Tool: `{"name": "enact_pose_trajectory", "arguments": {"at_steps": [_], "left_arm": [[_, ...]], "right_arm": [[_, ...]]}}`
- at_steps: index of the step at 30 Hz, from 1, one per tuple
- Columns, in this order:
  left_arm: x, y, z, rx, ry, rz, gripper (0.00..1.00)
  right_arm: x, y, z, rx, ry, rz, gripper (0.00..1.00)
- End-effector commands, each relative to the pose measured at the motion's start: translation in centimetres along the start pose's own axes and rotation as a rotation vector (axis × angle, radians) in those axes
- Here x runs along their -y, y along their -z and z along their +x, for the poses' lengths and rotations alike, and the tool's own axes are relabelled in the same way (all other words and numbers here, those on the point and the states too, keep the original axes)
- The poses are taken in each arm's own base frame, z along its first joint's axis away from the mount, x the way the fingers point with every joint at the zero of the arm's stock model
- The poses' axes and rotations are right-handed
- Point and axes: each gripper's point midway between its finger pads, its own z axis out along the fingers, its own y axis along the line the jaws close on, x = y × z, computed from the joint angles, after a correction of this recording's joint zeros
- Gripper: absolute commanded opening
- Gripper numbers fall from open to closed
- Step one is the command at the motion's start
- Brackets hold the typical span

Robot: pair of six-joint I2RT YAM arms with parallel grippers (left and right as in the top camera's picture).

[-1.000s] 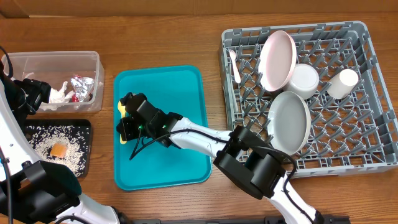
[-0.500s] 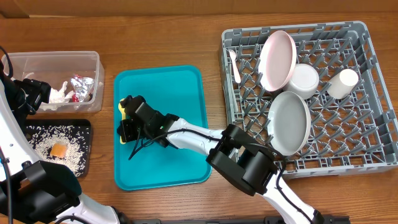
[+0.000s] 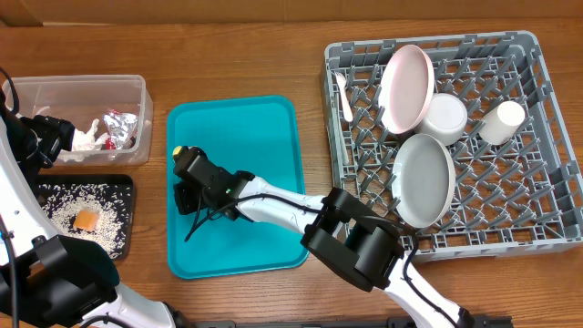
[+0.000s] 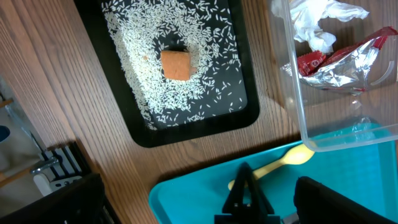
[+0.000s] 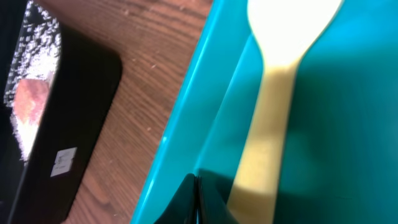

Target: Sort waste into correct bins and load items into the dishwasher rack

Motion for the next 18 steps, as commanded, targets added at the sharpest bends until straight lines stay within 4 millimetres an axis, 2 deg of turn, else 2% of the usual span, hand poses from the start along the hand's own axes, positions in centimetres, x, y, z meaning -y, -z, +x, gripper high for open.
{"name": "enact_pose_trajectory", "arguments": {"at_steps": [1,3,8,13,17,18], "left_arm": [[0.0,0.2,0.1,0.010,0.007,-0.002,1.00],[0.0,0.2,0.1,0.010,0.007,-0.002,1.00],[0.0,0.2,0.1,0.010,0.007,-0.003,1.00],[0.0,0.2,0.1,0.010,0.007,-0.002,1.00],[0.0,0.2,0.1,0.010,0.007,-0.002,1.00],[0.0,0.2,0.1,0.010,0.007,-0.003,1.00]], "right_arm": [[4.3,0.7,-2.5,0.059,0.026,0.158,0.04],[5.2,1.7,-4.2,0.082,0.061,0.230,0.04],[8.4,5.9,-8.4,0.129,0.095,0.455,0.04],[10.3,8.2,-10.4,0.118,0.056,0.504,0.04],[10.8,10.8,-12.7,0.142,0.021,0.512,0.04],[10.8,11.6,-13.4,0.153,0.012,0.513,0.07]]}}
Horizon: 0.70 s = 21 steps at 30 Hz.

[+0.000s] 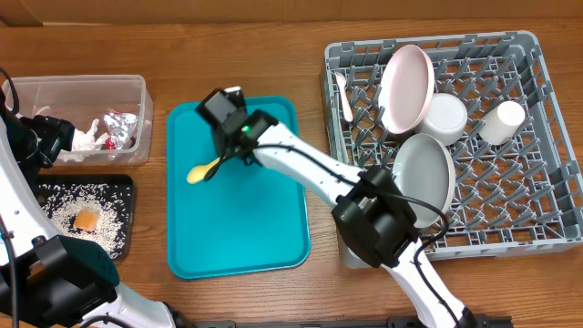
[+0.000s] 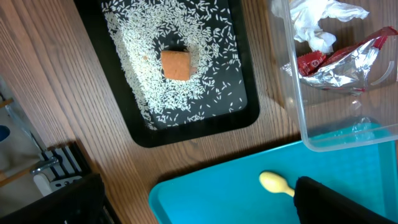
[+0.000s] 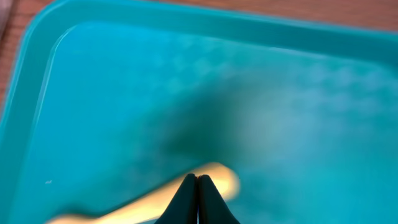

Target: Sort waste into correct bins and load items into the dishwasher rack

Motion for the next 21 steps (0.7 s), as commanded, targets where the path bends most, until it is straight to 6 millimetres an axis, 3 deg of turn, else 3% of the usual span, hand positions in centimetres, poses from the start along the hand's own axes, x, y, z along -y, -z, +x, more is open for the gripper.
{"name": "enact_pose_trajectory", "arguments": {"at_steps": [1,3,4,6,13,18,21], "left_arm": [[0.0,0.2,0.1,0.010,0.007,-0.002,1.00],[0.0,0.2,0.1,0.010,0.007,-0.002,1.00],[0.0,0.2,0.1,0.010,0.007,-0.002,1.00],[0.0,0.2,0.1,0.010,0.007,-0.002,1.00],[0.0,0.2,0.1,0.010,0.007,-0.002,1.00],[0.0,0.2,0.1,0.010,0.007,-0.002,1.00],[0.0,0.2,0.1,0.010,0.007,-0.002,1.00]], "right_arm": [[0.7,2.6,-3.9,0.079,-0.026,0.002,0.11],[1.4,4.0,-5.4,0.092,-0.039,-0.002,0.48],[1.6,4.5,-5.8,0.089,-0.044,-0.011,0.71],[1.3,5.3,-5.9,0.049,-0.056,-0.069,0.98],[-4.0,7.5,-2.8,-0.182,-0.074,-0.458,1.00],[-1.8,6.1,-1.8,-0.142,-0.301,-0.166,1.00],[-1.9,6.2,-0.8,-0.091,-0.376,-0.041,1.00]]}}
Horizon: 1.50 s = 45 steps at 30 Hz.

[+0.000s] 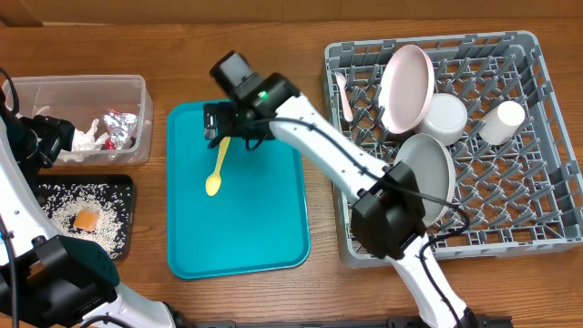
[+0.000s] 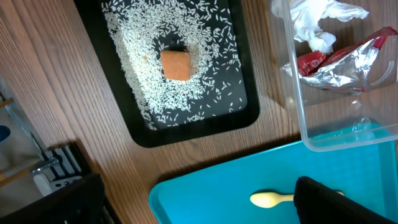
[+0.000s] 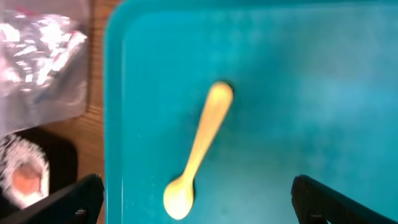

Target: Sort waste into correct bins and load items into the dishwasher rack

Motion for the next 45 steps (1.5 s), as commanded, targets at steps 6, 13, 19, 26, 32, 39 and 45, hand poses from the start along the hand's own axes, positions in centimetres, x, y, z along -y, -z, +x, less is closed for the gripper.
{"name": "enact_pose_trajectory", "arguments": {"at_steps": [6,13,19,26,32,39,45], "left_arm": [[0.0,0.2,0.1,0.010,0.007,-0.003,1.00],[0.0,0.2,0.1,0.010,0.007,-0.002,1.00],[0.0,0.2,0.1,0.010,0.007,-0.003,1.00],[0.0,0.2,0.1,0.010,0.007,-0.002,1.00],[0.0,0.2,0.1,0.010,0.007,-0.002,1.00],[0.0,0.2,0.1,0.010,0.007,-0.002,1.00],[0.0,0.2,0.1,0.010,0.007,-0.002,1.00]], "right_arm": [[-2.5,0.8,2.0,0.216,-0.196,0.160,1.00],[-1.6,-2.3,2.9,0.189,-0.188,0.200,1.00],[0.3,-5.6,3.7,0.112,-0.208,0.230,1.00],[1.2,-7.5,4.4,0.091,-0.205,0.256,1.00],[1.2,-9.6,6.1,0.050,-0.168,0.268,0.99],[2.4,-9.8,6.9,0.020,-0.138,0.318,0.83],[4.7,-9.0,7.3,0.022,-0.109,0.428,0.71]]}}
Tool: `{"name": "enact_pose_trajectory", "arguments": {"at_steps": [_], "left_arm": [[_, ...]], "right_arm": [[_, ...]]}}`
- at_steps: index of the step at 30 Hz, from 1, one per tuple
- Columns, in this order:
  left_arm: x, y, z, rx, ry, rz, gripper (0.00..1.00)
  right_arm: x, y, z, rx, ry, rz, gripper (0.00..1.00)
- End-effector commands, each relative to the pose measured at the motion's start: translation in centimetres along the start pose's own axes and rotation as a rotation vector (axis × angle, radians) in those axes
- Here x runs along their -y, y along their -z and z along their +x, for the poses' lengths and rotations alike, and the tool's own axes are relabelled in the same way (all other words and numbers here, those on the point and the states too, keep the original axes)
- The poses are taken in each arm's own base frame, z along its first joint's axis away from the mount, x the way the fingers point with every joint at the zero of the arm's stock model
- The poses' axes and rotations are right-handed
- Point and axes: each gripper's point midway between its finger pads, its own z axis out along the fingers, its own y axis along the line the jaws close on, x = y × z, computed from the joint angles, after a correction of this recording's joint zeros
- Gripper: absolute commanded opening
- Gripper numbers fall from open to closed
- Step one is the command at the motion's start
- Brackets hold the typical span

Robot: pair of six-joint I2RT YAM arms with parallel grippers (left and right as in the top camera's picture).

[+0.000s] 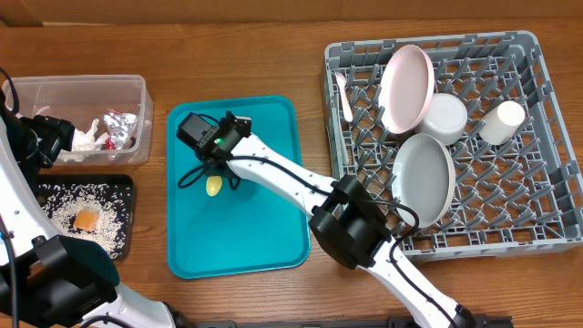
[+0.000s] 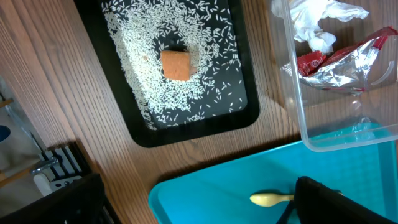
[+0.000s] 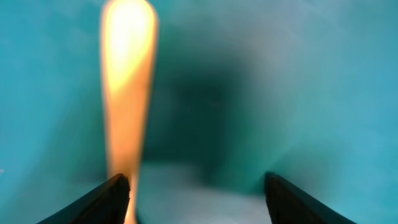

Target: Sort waste into correct bins and load items into the dishwasher rack

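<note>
A yellow plastic spoon (image 1: 213,185) lies on the teal tray (image 1: 264,228), its bowl toward the near side. My right gripper (image 1: 215,173) is low over it and open. In the right wrist view the blurred spoon handle (image 3: 127,93) runs just inside the left finger, with bare tray between the jaws (image 3: 196,193). My left gripper (image 1: 50,137) hangs high at the far left, open and holding nothing (image 2: 193,214). From there the spoon's bowl (image 2: 268,199) shows on the tray.
The grey dish rack (image 1: 547,137) at the right holds a pink plate (image 1: 405,87), a grey plate (image 1: 424,178), white cups and a white spoon (image 1: 344,96). A clear bin (image 1: 82,87) with wrappers and a black tray (image 1: 123,187) of rice stand at the left.
My right gripper was open and high over the tray's far edge; now it is low over the spoon, still open. The spoon lies where it did. The left arm is unchanged.
My right gripper was shut beside the spoon at the tray's left rim. Then it was still shut at the handle, with the spoon further into the tray. Then it was open and raised, the spoon lying free. Now it is down over the spoon.
</note>
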Motion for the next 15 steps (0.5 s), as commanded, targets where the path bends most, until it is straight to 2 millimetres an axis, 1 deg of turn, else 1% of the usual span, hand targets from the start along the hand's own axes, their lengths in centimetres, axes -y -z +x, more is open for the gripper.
{"name": "enact_pose_trajectory", "arguments": {"at_steps": [1,4,5,7,9,10,13,15], "left_arm": [[0.0,0.2,0.1,0.010,0.007,-0.002,1.00],[0.0,0.2,0.1,0.010,0.007,-0.003,1.00],[0.0,0.2,0.1,0.010,0.007,-0.002,1.00],[0.0,0.2,0.1,0.010,0.007,-0.003,1.00],[0.0,0.2,0.1,0.010,0.007,-0.002,1.00],[0.0,0.2,0.1,0.010,0.007,-0.003,1.00],[0.0,0.2,0.1,0.010,0.007,-0.002,1.00],[0.0,0.2,0.1,0.010,0.007,-0.003,1.00]], "right_arm": [[1.8,-2.0,0.6,0.005,0.049,0.102,0.71],[3.3,-1.8,0.4,0.022,0.065,0.169,0.71],[3.4,-1.8,0.5,0.018,0.067,0.175,0.71],[3.4,-1.8,0.7,0.002,0.064,0.169,0.71],[2.8,-1.2,0.7,-0.010,0.057,0.137,0.71],[2.4,-0.5,0.5,-0.008,0.052,0.117,0.71],[0.6,2.8,-0.9,0.026,0.033,0.031,0.71],[-1.1,4.8,-1.5,0.041,0.027,-0.055,0.68]]}}
